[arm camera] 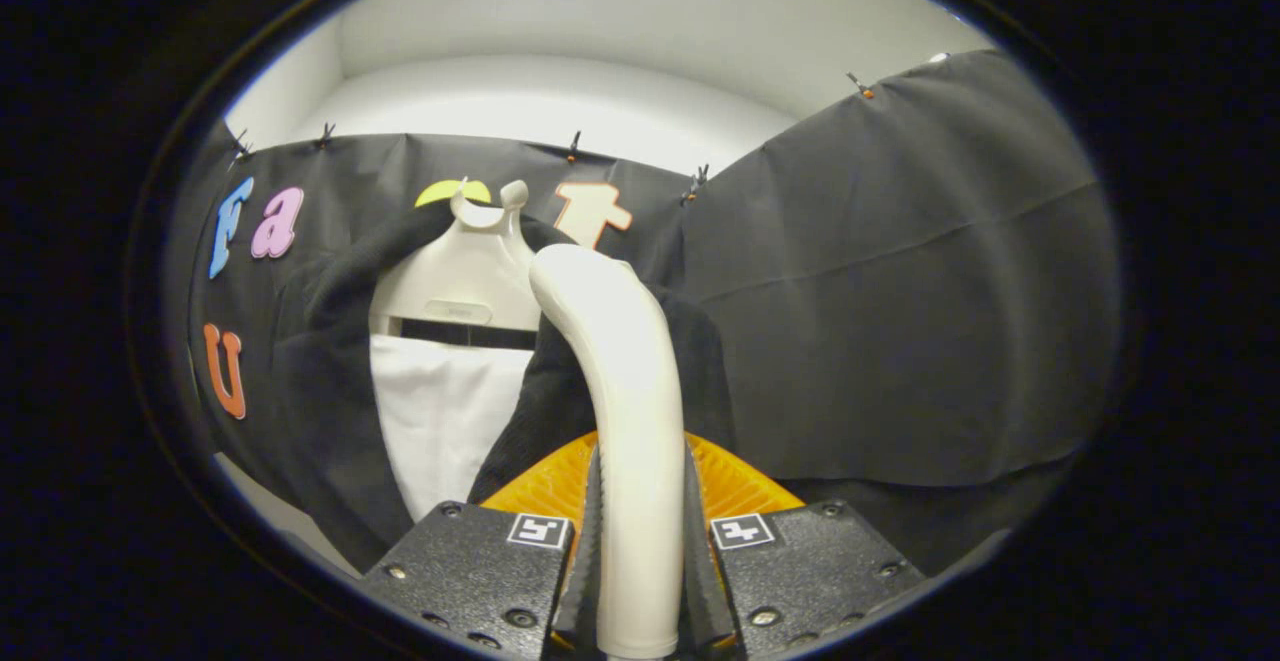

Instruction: Iron the clothes twice with a garment steamer, once on the left side and once on the right side.

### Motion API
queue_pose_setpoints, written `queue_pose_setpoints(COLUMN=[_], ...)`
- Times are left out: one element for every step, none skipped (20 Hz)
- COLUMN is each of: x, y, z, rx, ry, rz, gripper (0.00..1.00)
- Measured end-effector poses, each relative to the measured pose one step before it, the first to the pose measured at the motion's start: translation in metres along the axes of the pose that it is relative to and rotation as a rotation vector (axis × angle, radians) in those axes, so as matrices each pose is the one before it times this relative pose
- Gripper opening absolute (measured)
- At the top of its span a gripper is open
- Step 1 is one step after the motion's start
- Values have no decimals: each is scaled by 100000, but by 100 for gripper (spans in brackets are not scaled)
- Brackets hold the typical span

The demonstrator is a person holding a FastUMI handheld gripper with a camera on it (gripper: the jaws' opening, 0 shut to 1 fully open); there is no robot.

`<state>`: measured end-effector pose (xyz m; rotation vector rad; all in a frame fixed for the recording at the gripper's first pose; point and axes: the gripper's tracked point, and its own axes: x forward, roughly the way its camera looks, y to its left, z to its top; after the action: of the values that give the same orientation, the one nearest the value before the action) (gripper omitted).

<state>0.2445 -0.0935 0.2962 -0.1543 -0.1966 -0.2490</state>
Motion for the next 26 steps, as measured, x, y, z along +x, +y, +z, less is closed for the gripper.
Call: queue_pose_setpoints(x=[-268,-194,-75,-166,-200,-251,-273,-212,-319,-207,-139,-123,-123,-42,174,110,-231,-145,-174,-95,-64,-79,-162,-65,-74,-148], y=[-91,-100,-176,-68,-86,-21,-81,62,32,83,-56,-40,-170,-140,-69,71,-138,89,30,11,-80,-65,4,-20,-13,32], z=[-292,-149,-272,-250,-421,-379,-775,-632,-700,-577,-657,-571,-633,-530,-473,-436,-536,-473,-455,-419,-622,-516,-520,-436,-590,-434], rx=[-772,-811,-896,-230,-98,77,-317,-277,-799,-805,-792,-362,-611,-828,-302,230,366,504,372,-535,-899,-547,-264,-117,-119,106], ry=[339,166,250,683,594,692,1628,930,1005,845,814,853,1167,1011,987,973,1037,439,154,473,643,527,587,742,753,428], rz=[-883,-1038,-830,-669,-316,-476,-388,-429,-116,-115,-8,-149,-318,-595,-201,92,-30,967,722,230,-206,-210,83,139,427,654], gripper=[38,38,39,38,38,38,38,38,38,38,38,38,38,38,38,39,39,39,39,39,39,39,39,39,39,39])
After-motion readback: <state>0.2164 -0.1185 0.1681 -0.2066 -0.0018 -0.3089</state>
